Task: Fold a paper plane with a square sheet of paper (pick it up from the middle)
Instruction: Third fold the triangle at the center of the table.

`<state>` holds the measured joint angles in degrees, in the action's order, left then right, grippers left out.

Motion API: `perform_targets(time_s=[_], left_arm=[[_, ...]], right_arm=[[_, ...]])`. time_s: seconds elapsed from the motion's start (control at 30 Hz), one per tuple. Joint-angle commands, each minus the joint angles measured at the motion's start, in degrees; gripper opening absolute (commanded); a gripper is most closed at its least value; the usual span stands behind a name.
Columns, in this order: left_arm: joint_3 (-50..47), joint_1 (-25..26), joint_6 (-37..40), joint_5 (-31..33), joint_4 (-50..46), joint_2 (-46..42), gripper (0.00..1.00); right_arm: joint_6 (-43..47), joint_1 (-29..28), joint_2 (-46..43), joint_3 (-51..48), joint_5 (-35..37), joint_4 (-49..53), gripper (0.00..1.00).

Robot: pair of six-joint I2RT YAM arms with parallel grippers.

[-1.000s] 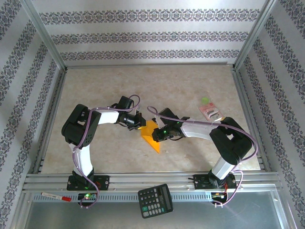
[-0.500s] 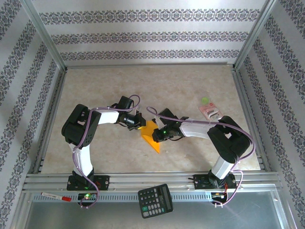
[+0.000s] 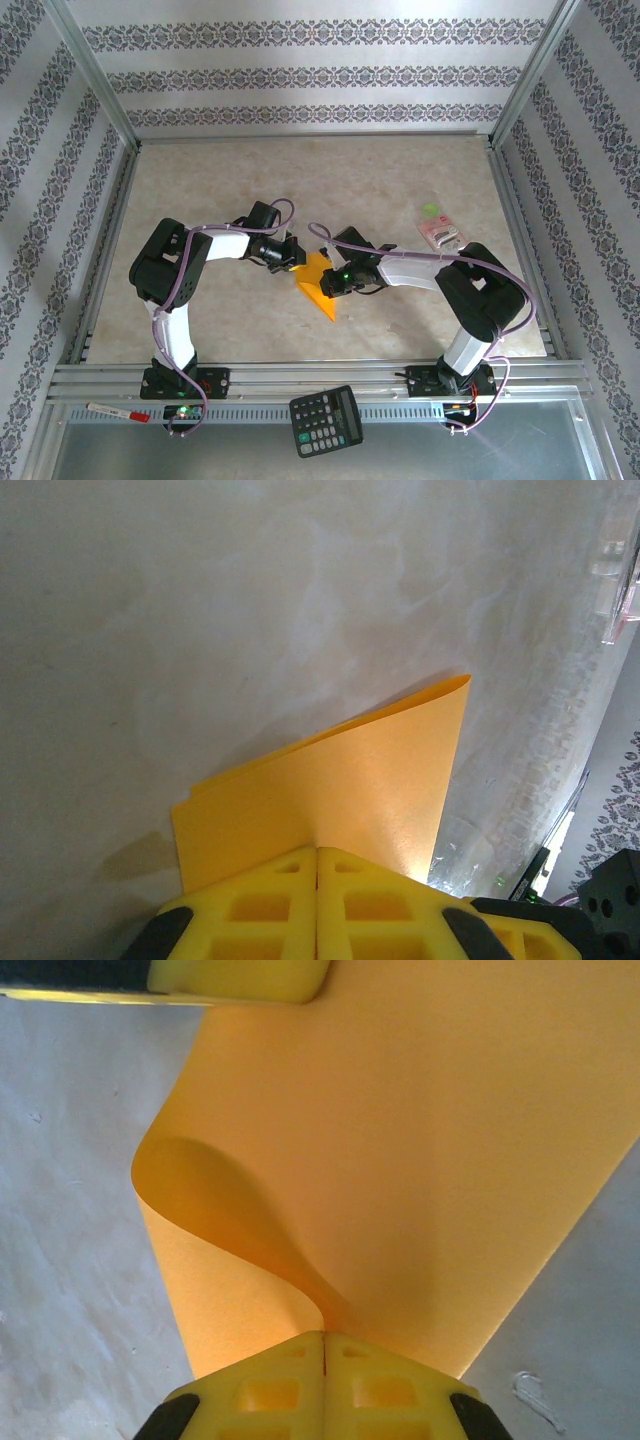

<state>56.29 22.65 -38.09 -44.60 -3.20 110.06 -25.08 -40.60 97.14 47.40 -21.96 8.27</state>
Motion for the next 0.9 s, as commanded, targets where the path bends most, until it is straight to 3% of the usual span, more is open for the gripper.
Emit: perform_targets(time_s=[0.0,0.47,0.87], left_arm=[[0.0,0.1,1.1,2.1,-3.1,1.4,0.08],[0.0,0.1,1.4,2.3,-3.6,1.1,0.08],[4.6,0.2,1.1,2.3,-5.8,-0.4,0.17]], right_arm=[[1.0,0.3,0.8,0.8,-0.1,-0.4,0.04],[0.1,-0.3,1.2,-1.0,1.3,-1.3,0.02],[-3.1,-0.9,2.3,-2.8,4.2,-1.3,0.0]])
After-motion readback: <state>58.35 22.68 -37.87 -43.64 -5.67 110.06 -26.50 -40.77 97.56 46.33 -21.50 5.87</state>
